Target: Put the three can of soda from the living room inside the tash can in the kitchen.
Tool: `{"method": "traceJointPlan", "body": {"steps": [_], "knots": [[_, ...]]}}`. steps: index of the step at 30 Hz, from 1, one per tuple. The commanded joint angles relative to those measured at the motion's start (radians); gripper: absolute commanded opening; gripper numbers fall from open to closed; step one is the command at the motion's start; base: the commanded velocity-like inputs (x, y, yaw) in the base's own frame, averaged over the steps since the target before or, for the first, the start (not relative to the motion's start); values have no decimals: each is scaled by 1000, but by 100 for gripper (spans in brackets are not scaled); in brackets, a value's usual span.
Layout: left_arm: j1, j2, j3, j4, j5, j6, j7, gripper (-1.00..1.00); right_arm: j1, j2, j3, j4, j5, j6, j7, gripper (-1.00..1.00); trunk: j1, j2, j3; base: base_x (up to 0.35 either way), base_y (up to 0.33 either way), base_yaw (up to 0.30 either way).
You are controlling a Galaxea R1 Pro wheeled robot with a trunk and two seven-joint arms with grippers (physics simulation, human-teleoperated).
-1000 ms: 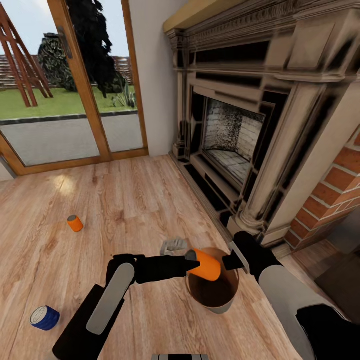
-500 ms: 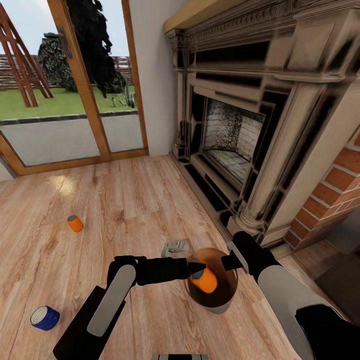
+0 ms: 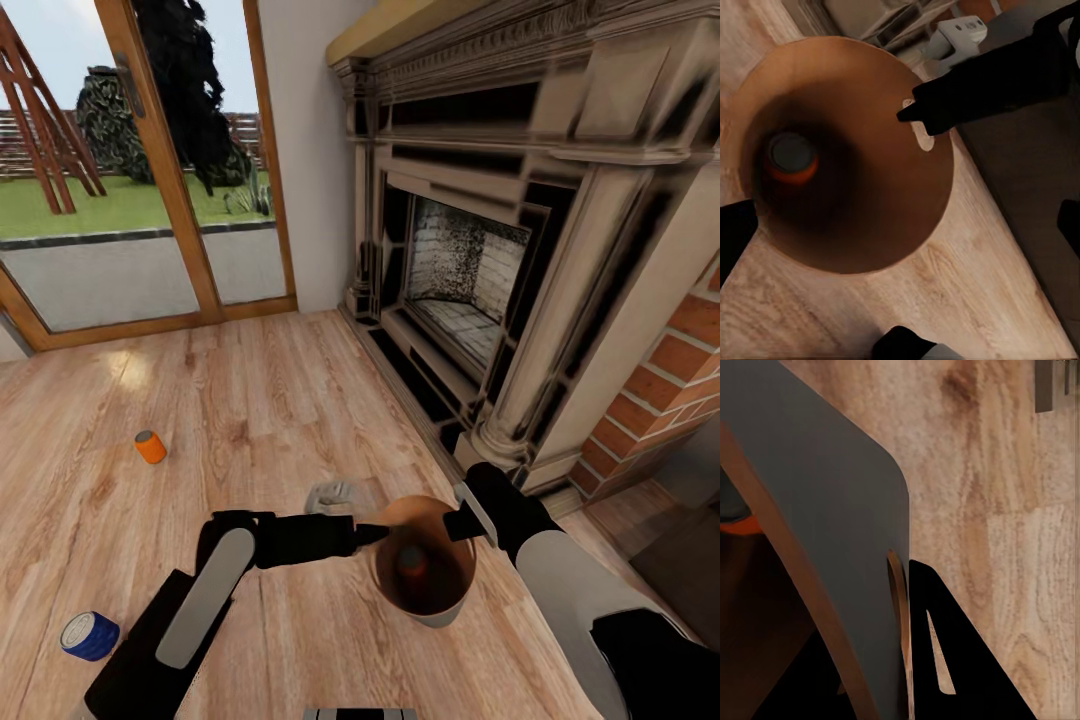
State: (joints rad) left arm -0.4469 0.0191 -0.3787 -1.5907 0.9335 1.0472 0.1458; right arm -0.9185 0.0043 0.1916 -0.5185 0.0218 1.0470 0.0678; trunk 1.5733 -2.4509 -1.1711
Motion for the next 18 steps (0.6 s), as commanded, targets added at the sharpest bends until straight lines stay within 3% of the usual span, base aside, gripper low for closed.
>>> {"method": "traceJointPlan", "body": {"steps": [1,2,3,5,15,18], "knots": [[0,9,1,0,1,0,0,100,0,0,-1,0,-17,0,4,-100,0,0,0,0,0,0],[0,24,1,0,2,0,0,100,0,0,-1,0,-16,0,4,-100,0,0,0,0,0,0],[-1,59,2,0,4,0,-2,100,0,0,-1,0,-17,0,4,-100,0,0,0,0,0,0],[-1,85,4,0,5,0,-3,100,0,-1,-1,0,-17,0,4,-100,0,0,0,0,0,0],[3,140,9,0,5,0,-4,100,0,-1,-1,0,-17,0,4,-100,0,0,0,0,0,0],[5,164,28,0,6,0,-5,100,0,-2,-1,0,-17,0,4,-100,0,0,0,0,0,0]]}}
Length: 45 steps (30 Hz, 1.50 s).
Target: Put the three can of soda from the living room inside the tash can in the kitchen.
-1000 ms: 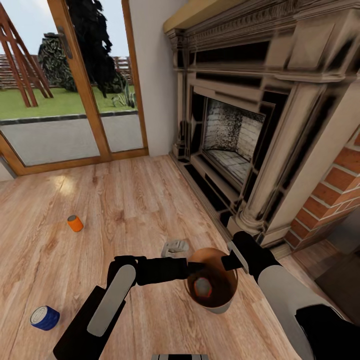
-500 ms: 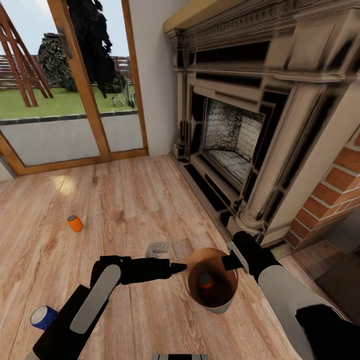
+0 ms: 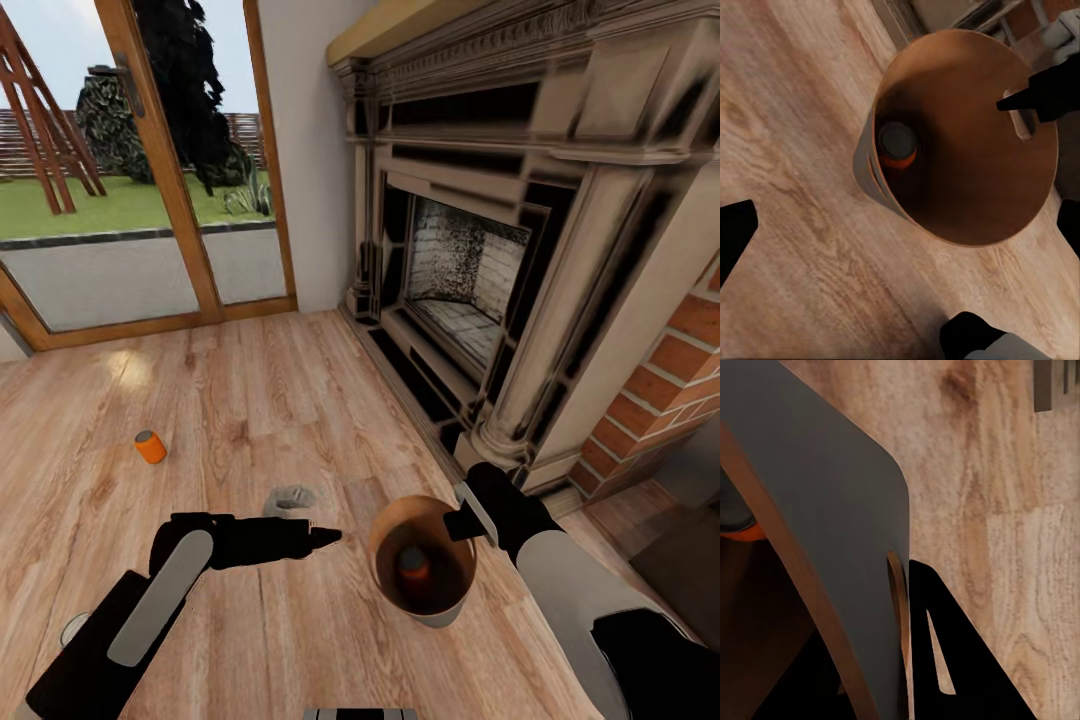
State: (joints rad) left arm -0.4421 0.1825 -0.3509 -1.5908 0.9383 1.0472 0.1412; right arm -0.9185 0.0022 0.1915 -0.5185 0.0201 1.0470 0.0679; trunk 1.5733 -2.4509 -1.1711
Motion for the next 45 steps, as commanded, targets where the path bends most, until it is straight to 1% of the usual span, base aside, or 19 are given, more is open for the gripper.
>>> {"method": "traceJointPlan", "body": {"steps": [1,4,7,9,12,14,15,16,18,21,28,31,32,34,36,37,39,41,45], "knots": [[1,7,24,0,1,0,-1,100,0,0,-2,0,-15,0,4,-100,0,0,0,0,0,0],[3,15,66,1,1,0,-1,100,0,0,-2,0,-15,0,4,-100,0,0,0,0,0,0],[4,18,85,1,-10,0,10,100,0,-1,-3,0,-16,0,4,-100,0,0,0,0,0,0],[4,13,90,3,-83,0,86,100,0,-1,-3,0,-17,0,4,-100,0,0,0,0,0,0],[4,9,88,6,-139,0,150,100,0,-2,-4,0,-17,0,4,-100,0,0,0,0,0,0],[8,5,90,10,-206,0,246,100,0,-5,-6,-2,-17,0,4,-100,0,0,0,0,0,0],[9,5,91,12,-213,0,265,100,0,-5,-8,-3,-17,0,4,-100,0,0,0,0,0,0],[10,4,91,22,-224,-12,306,100,0,-6,-9,-3,-17,0,4,-100,0,0,0,0,0,0],[11,4,89,41,-231,-27,352,100,0,-6,-10,-4,-18,0,4,-100,0,0,0,0,0,0],[15,3,87,134,-240,-88,453,100,0,-9,-14,-10,-20,0,5,-100,0,0,0,0,0,0],[52,3,86,173,-241,-119,473,100,0,-12,-19,-15,-23,0,6,-100,0,0,0,0,0,0],[75,2,85,193,-242,-148,474,100,0,-13,-34,-16,-23,0,6,-100,0,0,0,0,0,0],[82,0,83,201,-243,-175,475,100,0,-14,-49,-16,-23,-6,6,-100,0,0,0,0,0,0],[87,0,71,203,-243,-211,475,100,1,-13,-62,-15,-22,-19,6,-100,0,0,0,0,0,0],[89,0,41,204,-244,-256,475,100,1,-13,-70,-15,-22,-28,6,-100,0,0,0,0,0,0],[91,1,-5,203,-246,-311,475,100,2,-13,-75,-15,-22,-35,6,-100,0,0,0,0,0,0],[92,3,-54,202,-246,-373,476,100,3,-14,-79,-15,-22,-44,5,-100,0,0,0,0,0,0],[93,6,-92,195,-246,-433,476,100,3,-13,-82,-15,-21,-58,5,-100,0,0,0,0,0,0],[94,10,-132,184,-246,-500,476,100,4,-13,-84,-15,-21,-78,5,-100,0,0,0,0,0,0]]}}
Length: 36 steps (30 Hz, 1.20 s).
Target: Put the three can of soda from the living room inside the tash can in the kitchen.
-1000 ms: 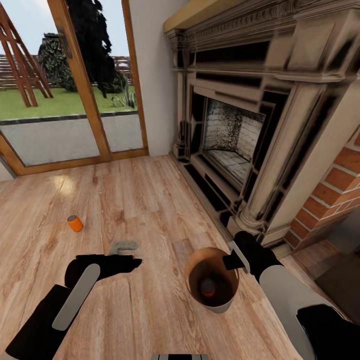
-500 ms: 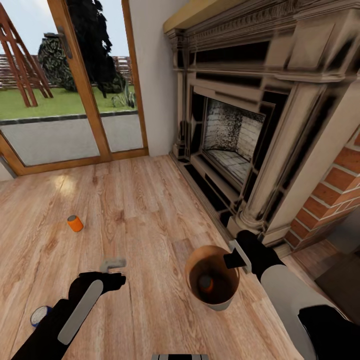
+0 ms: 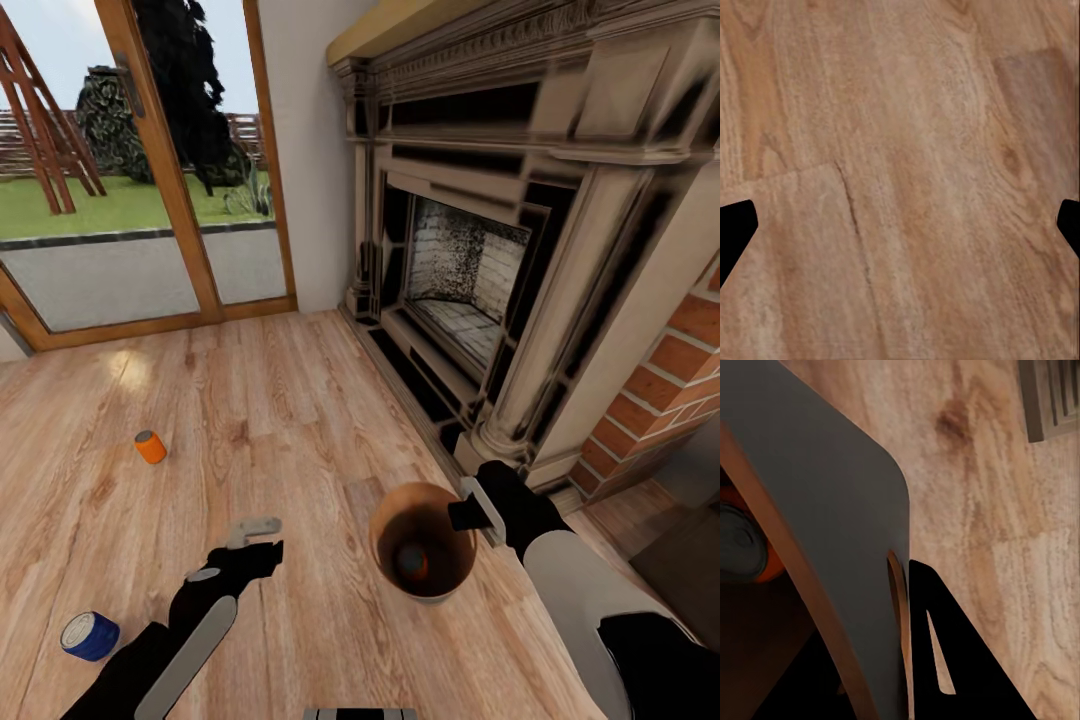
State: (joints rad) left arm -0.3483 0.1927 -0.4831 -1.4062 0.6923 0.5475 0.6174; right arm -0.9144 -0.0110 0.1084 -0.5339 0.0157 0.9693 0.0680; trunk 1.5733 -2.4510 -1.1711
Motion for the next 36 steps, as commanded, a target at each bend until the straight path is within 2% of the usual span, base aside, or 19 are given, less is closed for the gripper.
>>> {"method": "traceJointPlan", "body": {"steps": [1,5,8,9,11,13,14,18,19,20,24,26,30,36], "knots": [[1,3,-10,-12,0,-11,0,100,0,0,-2,0,-16,-5,4,-100,0,0,0,0,0,0],[13,10,-21,-61,4,2,0,100,0,0,-3,-1,-15,-10,4,-100,0,0,0,0,0,0],[58,16,-23,-113,6,37,0,100,0,0,-4,-1,-15,-13,3,-100,0,0,0,0,0,0],[90,19,-15,-140,8,67,-1,100,0,-1,-3,-1,-14,-14,3,-100,0,0,0,0,0,0],[113,20,9,-156,10,111,1,100,0,0,-2,-1,-14,-14,3,-100,0,0,0,0,0,0],[128,18,51,-167,11,176,4,100,0,0,-2,-1,-14,-15,-5,-100,0,0,0,0,0,0],[138,16,105,-174,12,256,9,100,0,2,-2,-1,-14,-18,-23,-100,0,0,0,0,0,0],[146,13,227,-181,13,416,15,100,0,5,-3,0,-17,-41,-77,-100,0,0,0,0,0,0],[146,12,272,-182,13,463,16,100,0,8,-3,1,-18,-52,-97,-100,0,0,0,0,0,0],[146,12,289,-183,13,480,17,100,0,9,-3,1,-18,-56,-104,-100,0,0,0,0,0,0],[141,13,335,-183,18,500,20,100,0,10,-3,3,-21,-67,-123,-100,0,0,0,0,0,0],[140,14,346,-182,25,500,20,100,0,11,-3,3,-22,-69,-126,-100,0,0,0,0,0,0],[139,17,359,-179,43,500,21,100,0,13,-1,3,-24,-71,-130,-100,0,0,0,0,0,0],[140,18,367,-178,51,500,23,100,0,15,1,6,-26,-72,-131,-100,0,0,0,0,0,0]]}}
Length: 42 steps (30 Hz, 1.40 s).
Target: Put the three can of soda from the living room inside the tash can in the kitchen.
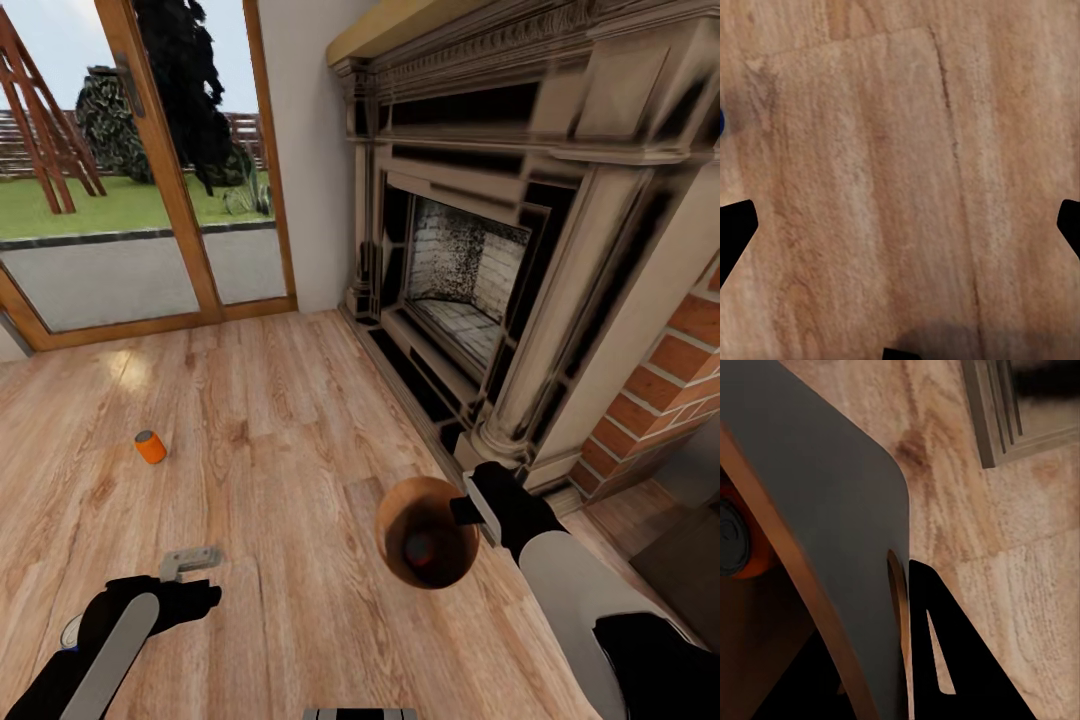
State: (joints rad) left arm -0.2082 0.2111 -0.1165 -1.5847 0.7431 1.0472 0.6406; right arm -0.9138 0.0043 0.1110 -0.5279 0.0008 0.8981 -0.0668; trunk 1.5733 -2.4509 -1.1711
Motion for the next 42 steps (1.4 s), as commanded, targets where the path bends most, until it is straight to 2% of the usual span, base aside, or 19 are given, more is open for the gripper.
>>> {"method": "traceJointPlan", "body": {"steps": [1,6,13,25,42], "knots": [[1,0,0,0,1,0,0,100,0,0,-1,0,-11,-1,4,-100,0,0,0,0,0,0],[2,-3,2,0,4,0,1,100,5,3,2,3,-11,-1,4,-100,0,0,0,0,0,0],[4,-5,-1,0,0,0,1,100,11,20,2,5,-11,-1,3,-100,0,0,0,-19,76,0],[3,-6,-3,-1,-6,0,2,100,14,26,4,6,-11,-2,2,-100,0,0,0,-105,251,0],[3,-8,-8,-1,-4,0,36,100,18,42,3,8,-6,-2,-1,-100,0,0,0,-137,251,0]]}}
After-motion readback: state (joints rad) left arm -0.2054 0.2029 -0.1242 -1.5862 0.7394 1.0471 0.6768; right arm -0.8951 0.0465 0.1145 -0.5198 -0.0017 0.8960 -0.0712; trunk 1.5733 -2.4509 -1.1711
